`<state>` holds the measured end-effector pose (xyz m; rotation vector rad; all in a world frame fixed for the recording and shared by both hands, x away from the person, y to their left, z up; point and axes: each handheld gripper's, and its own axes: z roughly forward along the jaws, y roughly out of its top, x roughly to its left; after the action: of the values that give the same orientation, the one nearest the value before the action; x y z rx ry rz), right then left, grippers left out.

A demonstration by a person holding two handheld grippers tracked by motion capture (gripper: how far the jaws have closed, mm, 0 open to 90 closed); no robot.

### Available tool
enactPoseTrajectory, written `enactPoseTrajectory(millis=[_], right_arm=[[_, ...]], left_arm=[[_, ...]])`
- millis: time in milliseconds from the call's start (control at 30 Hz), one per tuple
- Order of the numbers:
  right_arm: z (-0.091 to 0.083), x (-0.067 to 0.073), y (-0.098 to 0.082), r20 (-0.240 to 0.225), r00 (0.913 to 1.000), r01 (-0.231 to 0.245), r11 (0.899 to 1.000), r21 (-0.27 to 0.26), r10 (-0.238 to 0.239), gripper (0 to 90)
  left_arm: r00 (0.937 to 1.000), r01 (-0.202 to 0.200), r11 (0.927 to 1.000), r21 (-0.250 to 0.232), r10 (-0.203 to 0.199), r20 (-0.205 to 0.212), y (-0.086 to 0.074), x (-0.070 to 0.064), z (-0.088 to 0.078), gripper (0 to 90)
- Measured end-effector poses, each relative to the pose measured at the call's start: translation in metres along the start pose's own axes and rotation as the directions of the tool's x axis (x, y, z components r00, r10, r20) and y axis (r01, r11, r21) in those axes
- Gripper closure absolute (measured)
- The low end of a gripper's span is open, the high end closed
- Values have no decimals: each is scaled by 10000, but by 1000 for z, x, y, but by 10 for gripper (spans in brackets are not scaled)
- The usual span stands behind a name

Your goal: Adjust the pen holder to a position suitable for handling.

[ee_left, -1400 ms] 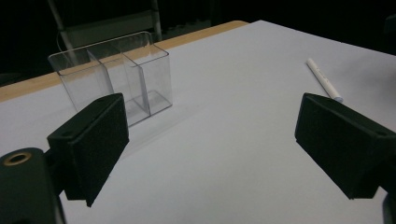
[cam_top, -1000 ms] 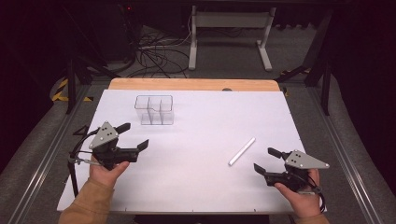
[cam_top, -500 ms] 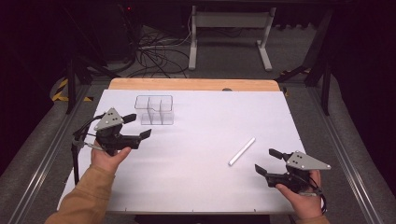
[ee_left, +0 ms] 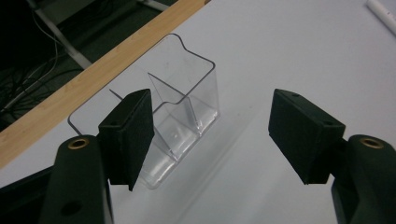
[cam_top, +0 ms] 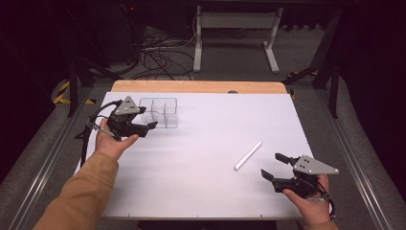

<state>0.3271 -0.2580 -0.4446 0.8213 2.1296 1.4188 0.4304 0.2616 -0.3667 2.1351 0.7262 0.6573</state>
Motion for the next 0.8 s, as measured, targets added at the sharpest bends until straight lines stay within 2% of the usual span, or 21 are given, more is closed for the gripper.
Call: enactPoseTrajectory(millis=[67,100,167,400,500,533,600,667,733,767,800], right_arm=[[0,0,0,-8,10000,2,10000,10,-2,219],[0,0,0,-8,10000,2,10000,10,-2,219],[0,-1,-1,-32,10000,9,10000,2,-9,220],[0,-2,-2,-88,10000,-44,10000,-10,44,221],[0,-2,-2,-127,9999,-49,10000,7,49,221],[1,-2,-2,-145,9999,-55,10000,6,55,221],[0,-1,-2,-166,9998,-52,10000,-14,52,222],[0,-2,-2,-166,9999,-45,10000,-27,45,224],[0,-2,-2,-180,9998,-59,10000,-25,59,224],[0,-2,-2,-179,9998,-68,10000,-22,68,224],[1,-2,-2,-180,9998,-63,10000,-12,63,224]], left_arm=[[9991,-334,9991,259,327,253,5,7,6,348],[9991,-334,9991,259,327,253,5,7,6,353],[9968,-529,9979,373,506,611,9,15,11,359],[9928,-755,9953,604,694,977,14,24,18,365],[9879,-1093,9898,919,979,1204,18,25,22,382],[9879,-1093,9898,919,979,1204,18,25,22,383],[9825,-1399,9842,1087,1244,1385,21,26,24,377],[9808,-1458,9830,1117,1288,1467,22,26,25,379],[9783,-1682,9787,1181,1510,1416,23,27,26,416],[9771,-1787,9759,1256,1609,1395,24,27,27,445],[9726,-2051,9679,1450,1851,1404,27,28,31,461]])
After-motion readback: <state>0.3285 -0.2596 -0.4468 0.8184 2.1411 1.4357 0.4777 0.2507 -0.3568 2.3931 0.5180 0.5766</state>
